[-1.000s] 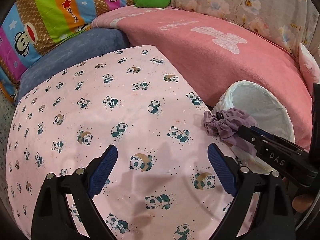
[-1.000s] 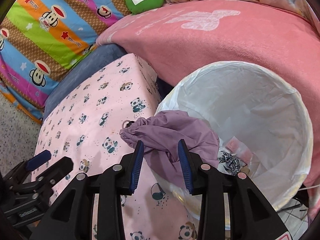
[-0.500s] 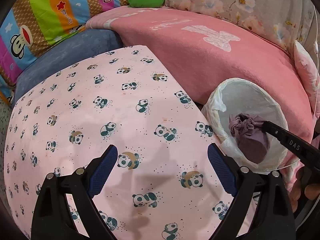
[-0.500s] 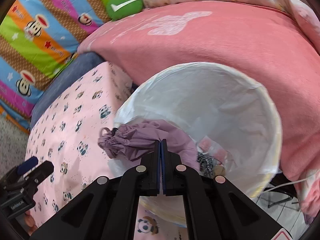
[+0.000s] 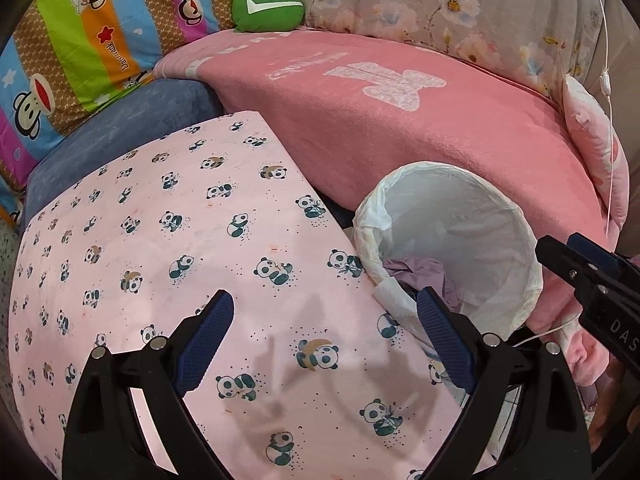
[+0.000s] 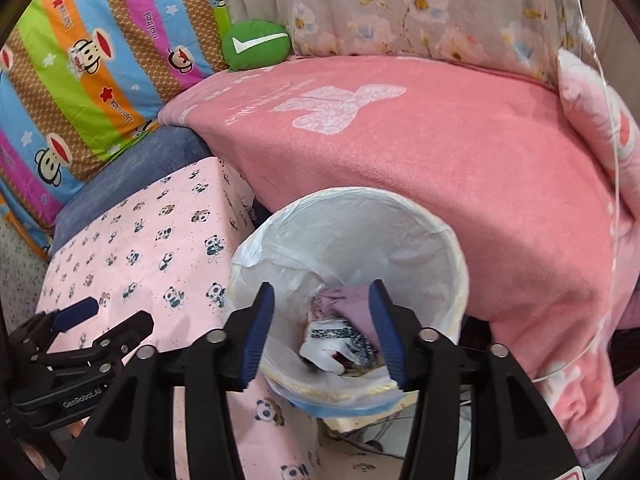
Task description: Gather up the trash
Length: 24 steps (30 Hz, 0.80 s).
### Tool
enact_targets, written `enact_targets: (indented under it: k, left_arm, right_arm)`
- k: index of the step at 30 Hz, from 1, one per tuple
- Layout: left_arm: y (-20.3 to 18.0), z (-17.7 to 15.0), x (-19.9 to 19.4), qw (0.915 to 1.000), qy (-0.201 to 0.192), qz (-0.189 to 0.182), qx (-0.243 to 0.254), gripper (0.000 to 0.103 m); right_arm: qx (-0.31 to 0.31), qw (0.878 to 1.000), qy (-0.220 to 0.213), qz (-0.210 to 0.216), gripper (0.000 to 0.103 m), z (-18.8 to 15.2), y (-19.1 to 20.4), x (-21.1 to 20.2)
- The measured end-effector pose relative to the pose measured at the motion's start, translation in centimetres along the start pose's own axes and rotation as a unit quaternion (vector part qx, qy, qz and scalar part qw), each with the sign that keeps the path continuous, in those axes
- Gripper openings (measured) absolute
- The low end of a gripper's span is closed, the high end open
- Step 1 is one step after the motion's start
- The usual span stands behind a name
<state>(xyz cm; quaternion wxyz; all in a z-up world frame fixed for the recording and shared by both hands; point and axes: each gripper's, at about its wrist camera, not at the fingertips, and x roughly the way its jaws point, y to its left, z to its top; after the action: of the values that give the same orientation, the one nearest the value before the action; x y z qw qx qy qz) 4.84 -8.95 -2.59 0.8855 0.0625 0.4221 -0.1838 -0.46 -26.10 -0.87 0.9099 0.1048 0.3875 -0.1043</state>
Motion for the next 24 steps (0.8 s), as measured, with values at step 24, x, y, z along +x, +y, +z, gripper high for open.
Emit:
enact_targets:
  k: [24]
  left_arm:
    - [-2.8,-0.7,-1.6,0.9993,-0.017,0.033,0.008,0.094]
  right_arm:
    - [-0.035,0.998,-0.017,-0.051,0.099,-2.3,-1.4,-4.0]
